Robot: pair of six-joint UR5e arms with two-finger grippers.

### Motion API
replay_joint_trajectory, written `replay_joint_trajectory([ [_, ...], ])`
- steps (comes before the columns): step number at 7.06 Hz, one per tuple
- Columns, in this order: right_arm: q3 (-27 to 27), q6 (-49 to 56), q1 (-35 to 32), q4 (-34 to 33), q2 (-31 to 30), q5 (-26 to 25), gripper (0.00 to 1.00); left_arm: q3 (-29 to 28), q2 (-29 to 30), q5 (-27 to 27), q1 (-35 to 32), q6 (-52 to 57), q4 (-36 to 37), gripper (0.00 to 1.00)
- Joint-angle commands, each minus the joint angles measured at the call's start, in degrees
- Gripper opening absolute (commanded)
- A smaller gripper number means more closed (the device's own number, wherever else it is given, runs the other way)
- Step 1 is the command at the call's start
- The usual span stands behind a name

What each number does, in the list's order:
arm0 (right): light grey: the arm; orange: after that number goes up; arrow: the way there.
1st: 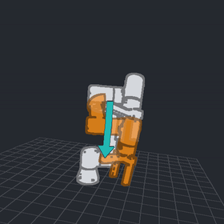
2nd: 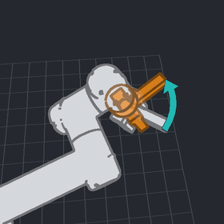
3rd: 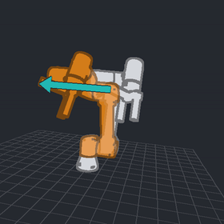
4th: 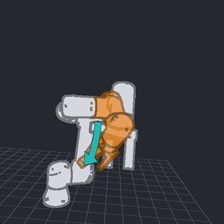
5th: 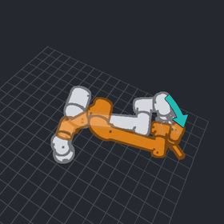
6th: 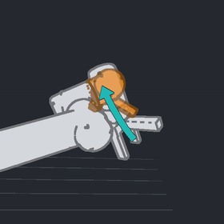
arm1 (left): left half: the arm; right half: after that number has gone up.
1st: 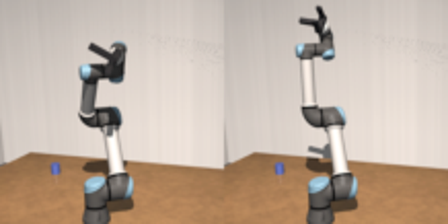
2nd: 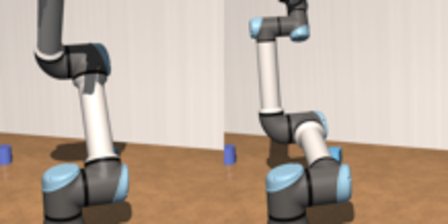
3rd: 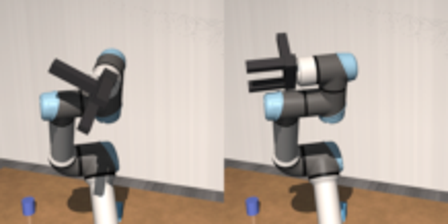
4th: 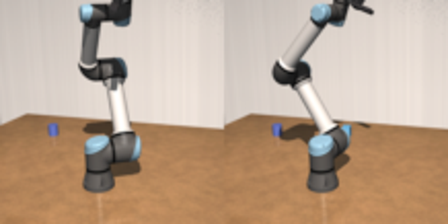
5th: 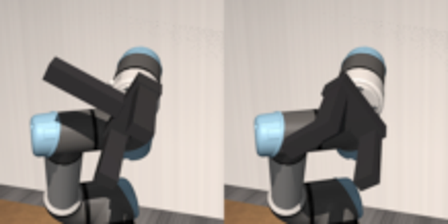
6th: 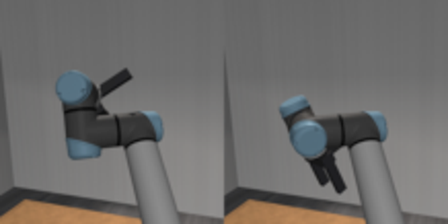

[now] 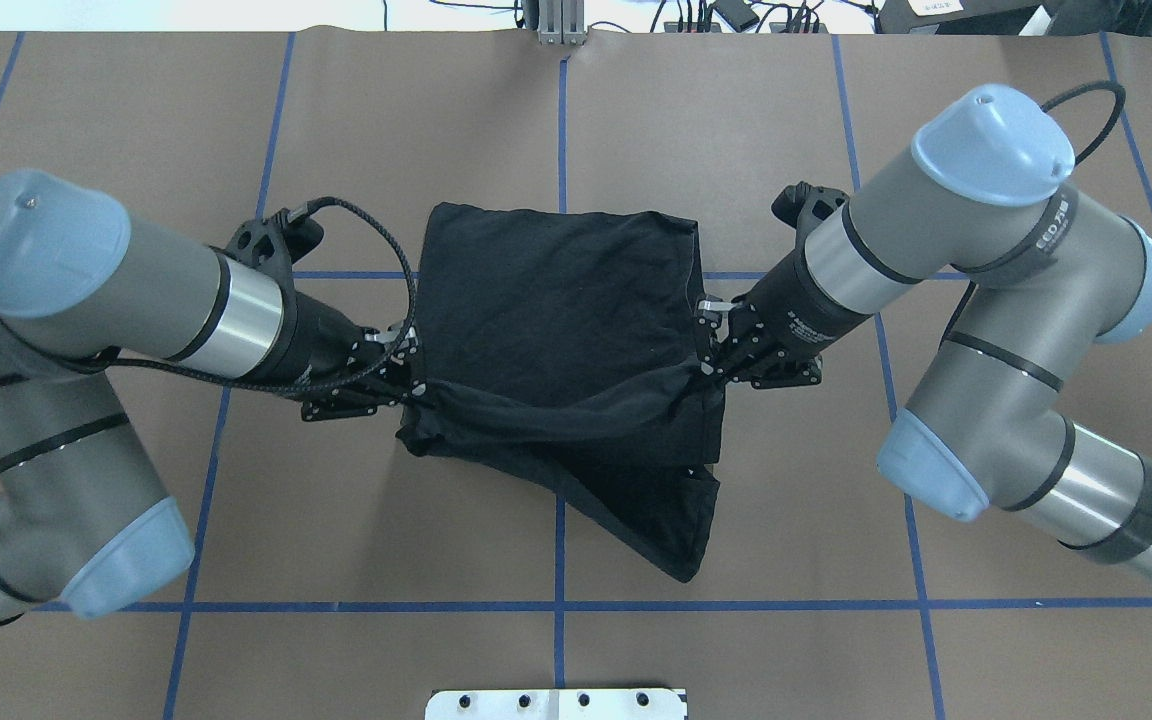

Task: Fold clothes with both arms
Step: 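Lift both near corners and fold them over toward the far edge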

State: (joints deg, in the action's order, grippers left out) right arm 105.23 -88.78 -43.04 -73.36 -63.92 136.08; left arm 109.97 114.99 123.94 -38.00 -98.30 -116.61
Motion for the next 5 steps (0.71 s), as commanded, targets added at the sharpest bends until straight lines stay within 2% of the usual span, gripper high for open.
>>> replay_joint_trajectory([
  [1,-8.2,5.4,-4.8,0.1,5.0,-1.4,0.00,-11.2,6.2,0.1,-4.4,4.2,-0.6,0.00],
  [3,-17.7,7.4,-5.6,0.1,11.6,-4.4,0.00,-21.2,9.6,-0.2,-6.5,7.0,-2.6,0.00],
  [5,-26.2,9.6,-5.6,0.1,16.5,-8.4,0.00,-31.0,10.4,-0.3,-9.0,7.0,-12.2,0.00],
])
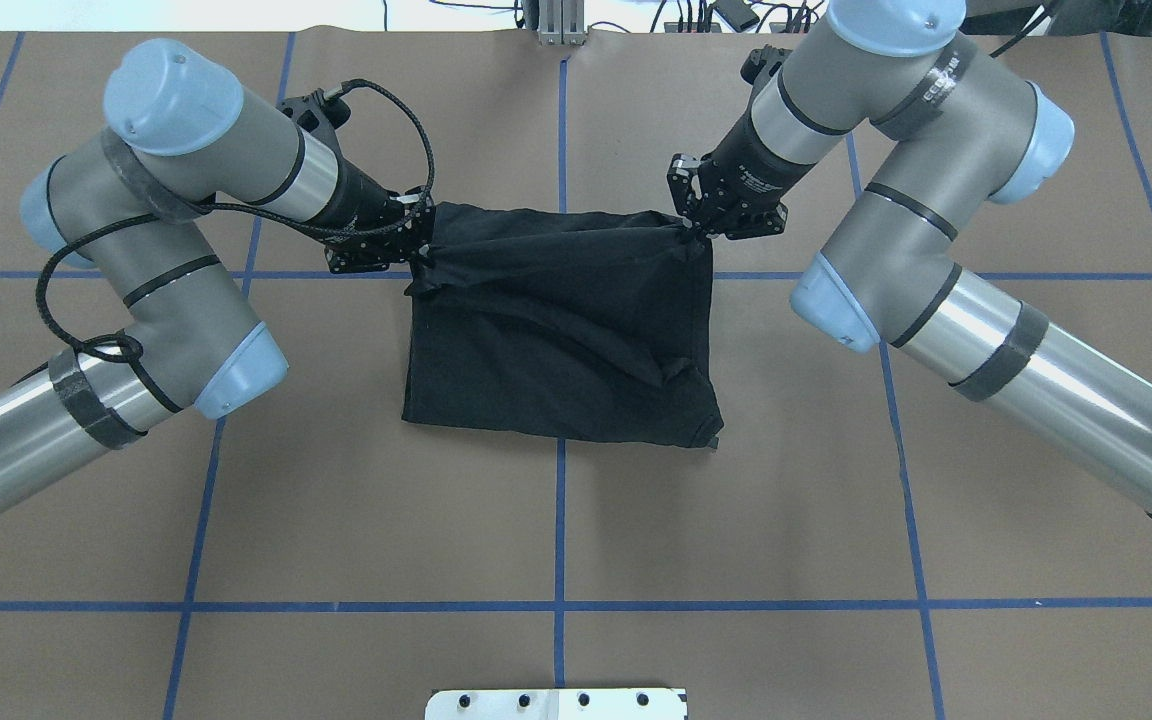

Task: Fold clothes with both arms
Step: 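Lift both near corners and fold them over toward the far edge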

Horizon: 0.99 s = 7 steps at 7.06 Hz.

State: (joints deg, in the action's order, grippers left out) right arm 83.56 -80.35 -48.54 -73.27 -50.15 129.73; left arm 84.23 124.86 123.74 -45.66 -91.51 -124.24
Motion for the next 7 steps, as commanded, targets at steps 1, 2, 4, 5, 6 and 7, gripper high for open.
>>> replay_joint_trajectory([
  [1,-6.6,1.2,-0.1,0.1,4.0,-2.6,0.00,-7.6,1.9,-0.1,-2.8,0.3,-5.5,0.00],
  [2,-7.5,1.2,0.1,0.1,4.1,-3.9,0.00,-10.2,3.6,-0.1,-2.9,0.2,-5.6,0.00],
  [4,-9.4,1.9,0.1,0.1,4.3,-5.0,0.00,-15.0,7.5,-0.3,-3.0,0.2,-5.6,0.00],
  [5,-9.4,1.9,0.1,0.1,4.2,-5.0,0.00,-17.4,9.8,-1.0,-3.2,0.1,-5.5,0.00],
  [6,-9.8,1.9,0.3,0.1,4.2,-5.1,0.00,-19.8,10.8,-1.3,-3.1,0.1,-5.6,0.00],
  [7,-10.5,1.9,0.5,0.1,4.2,-5.3,0.00,-22.2,12.6,-3.6,-3.1,-0.2,-5.7,0.00],
])
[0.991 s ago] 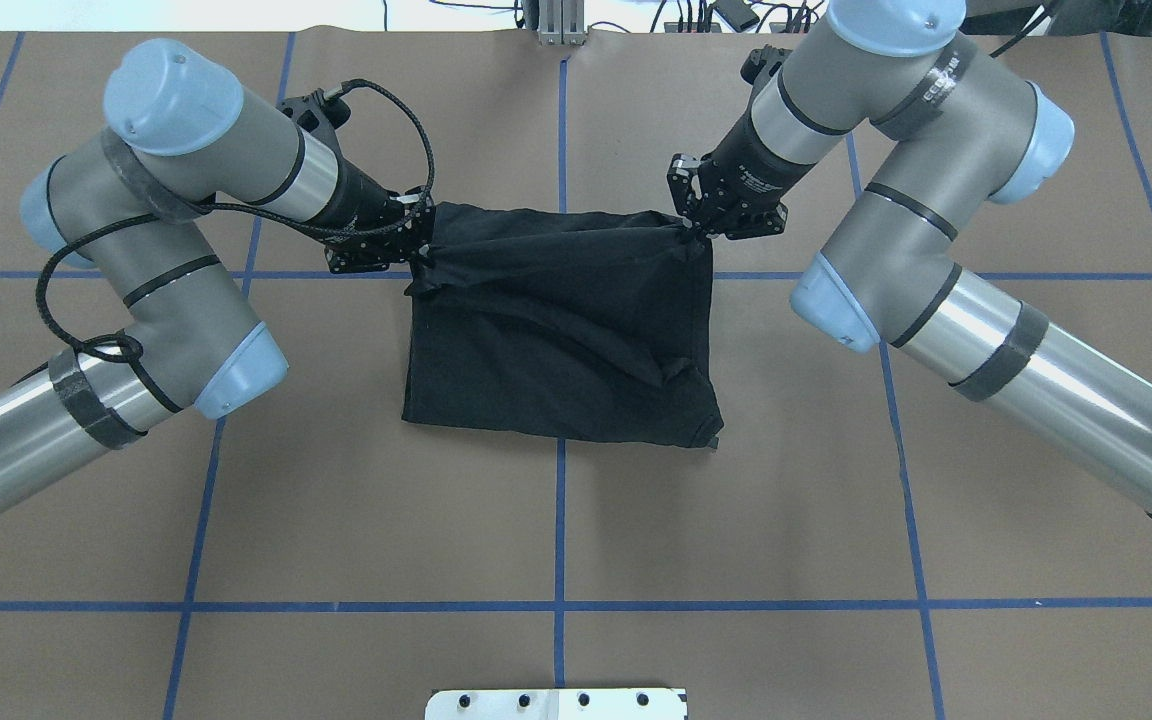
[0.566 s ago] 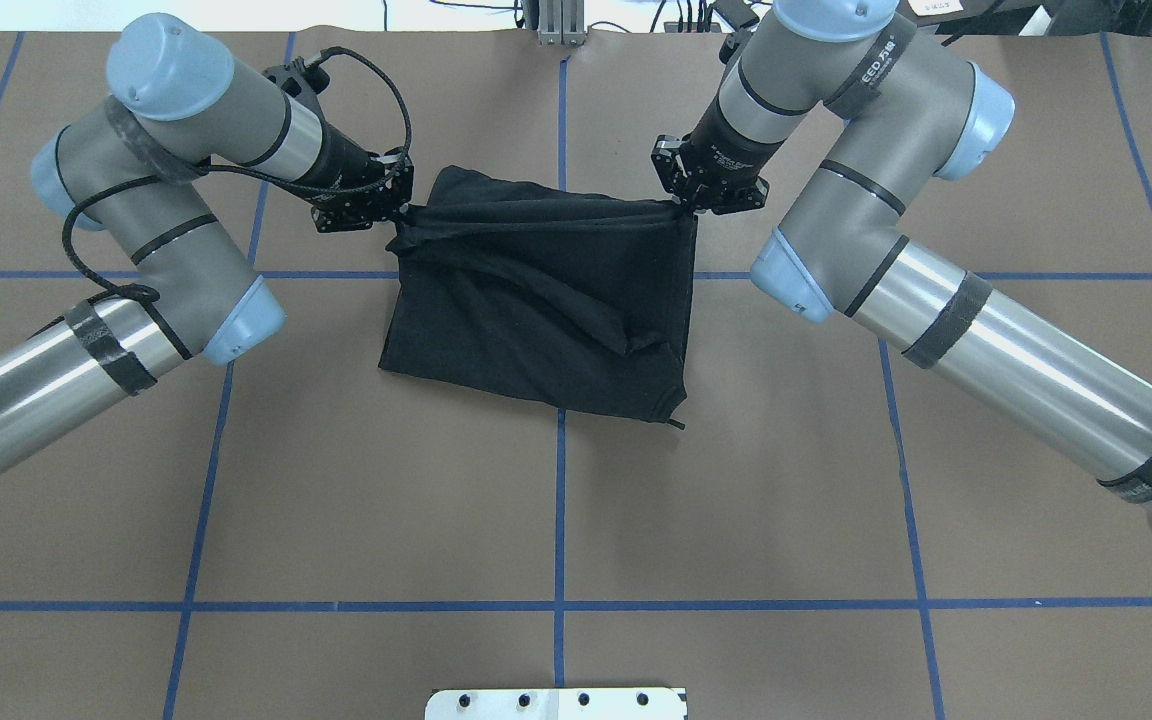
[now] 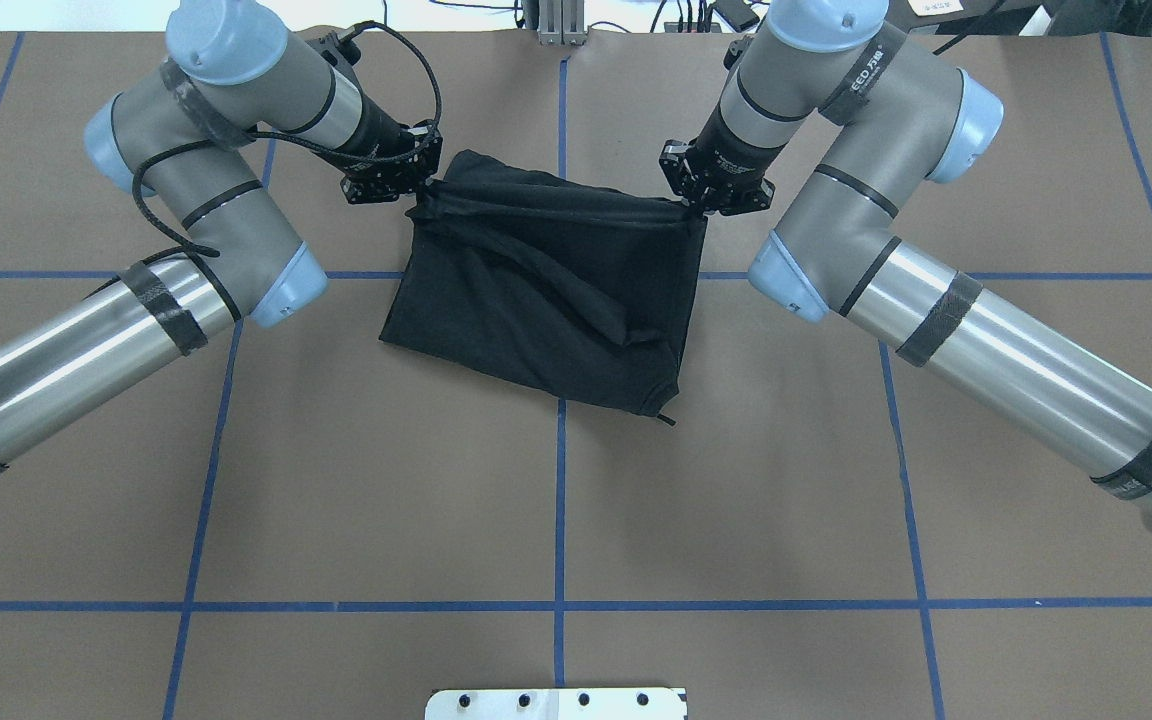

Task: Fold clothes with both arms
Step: 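Lay the corners down at the far edge with both grippers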

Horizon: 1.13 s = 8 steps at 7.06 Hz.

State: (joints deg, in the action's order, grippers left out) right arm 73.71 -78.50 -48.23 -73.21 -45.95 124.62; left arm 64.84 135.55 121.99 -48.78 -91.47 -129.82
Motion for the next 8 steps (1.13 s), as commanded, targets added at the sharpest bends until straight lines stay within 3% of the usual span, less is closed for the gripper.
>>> replay_joint_trajectory([
  [1,-1.6,0.0,0.4,0.0,0.0,-1.0,0.00,-7.0,4.7,-2.0,0.1,-0.3,-0.2,0.00],
  [3,-3.0,-0.1,0.4,-0.1,0.1,-1.0,0.00,-8.0,5.2,-2.0,0.1,-0.3,-0.2,0.00],
  [4,-3.0,-0.1,0.2,-0.1,0.2,-1.0,0.00,-8.0,5.2,-2.1,0.1,-0.4,-0.2,0.25],
  [5,-3.0,-0.3,0.0,-0.1,0.3,-1.0,0.28,-8.0,5.6,-2.5,0.2,-0.6,0.2,0.99],
  [6,-3.0,-0.7,-0.5,-0.1,0.9,-1.0,0.99,-8.0,6.3,-2.9,0.1,-2.0,0.5,1.00],
  [8,-3.0,-0.4,-1.6,-0.1,1.5,-0.9,1.00,-7.4,6.3,-2.7,-1.4,-2.0,0.6,1.00],
])
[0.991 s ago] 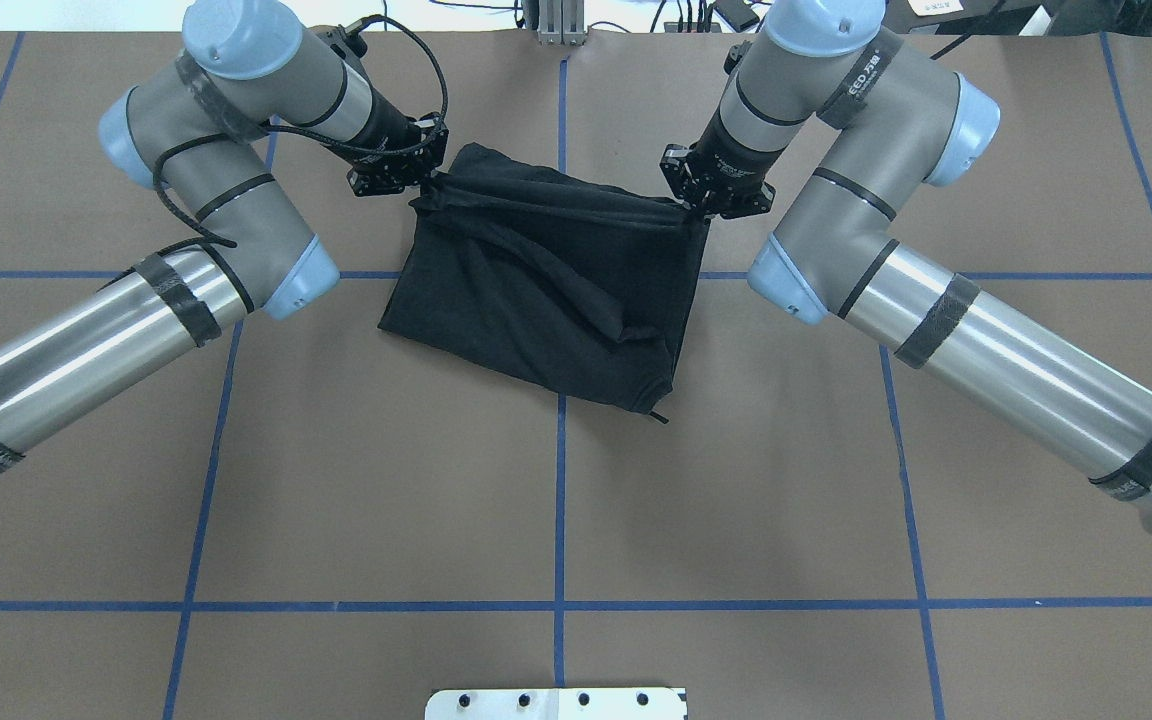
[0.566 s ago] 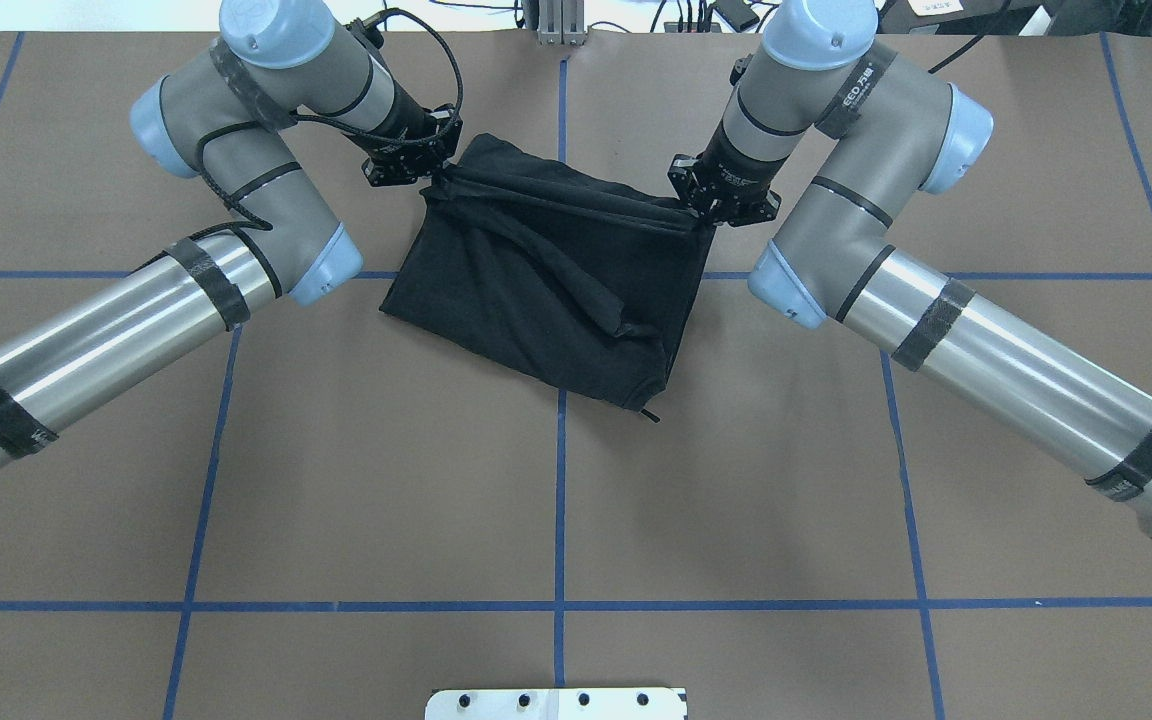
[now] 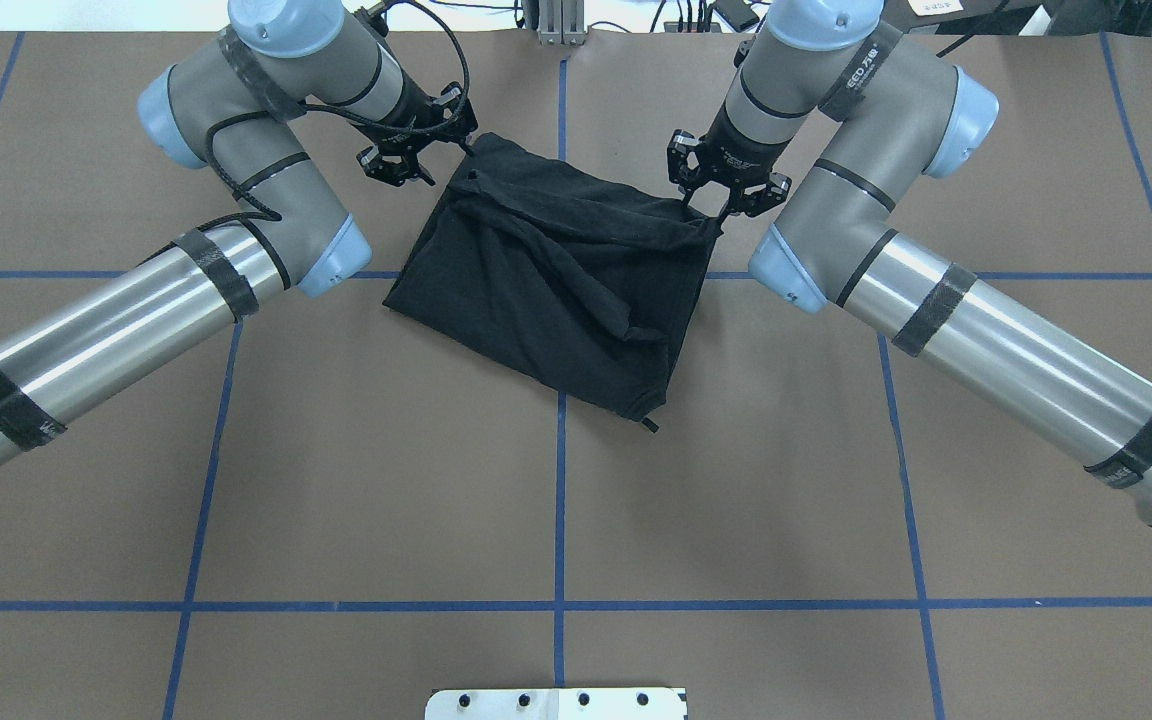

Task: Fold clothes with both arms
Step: 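Open both grippers and raise them off the folded shirt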

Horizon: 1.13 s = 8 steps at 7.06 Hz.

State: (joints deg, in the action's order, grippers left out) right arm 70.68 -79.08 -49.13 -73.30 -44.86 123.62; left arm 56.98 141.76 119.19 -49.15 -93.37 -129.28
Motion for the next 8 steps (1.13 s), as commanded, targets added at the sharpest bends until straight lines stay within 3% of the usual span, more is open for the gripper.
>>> replay_joint_trajectory([
  [1,0.6,0.4,0.2,0.2,1.0,0.2,1.00,0.6,0.0,0.3,-2.1,0.2,0.1,1.00],
  [4,4.6,3.3,7.5,-0.4,3.4,-5.3,1.00,5.4,-1.2,0.5,-3.6,4.2,4.7,1.00],
  [7,4.1,10.2,9.6,-0.4,2.4,-5.8,0.98,9.2,-4.4,0.5,-3.8,4.7,5.1,1.00],
  [8,3.8,11.3,10.0,-0.2,1.3,-5.6,0.93,10.3,-5.3,0.5,-3.8,4.7,5.4,1.00],
])
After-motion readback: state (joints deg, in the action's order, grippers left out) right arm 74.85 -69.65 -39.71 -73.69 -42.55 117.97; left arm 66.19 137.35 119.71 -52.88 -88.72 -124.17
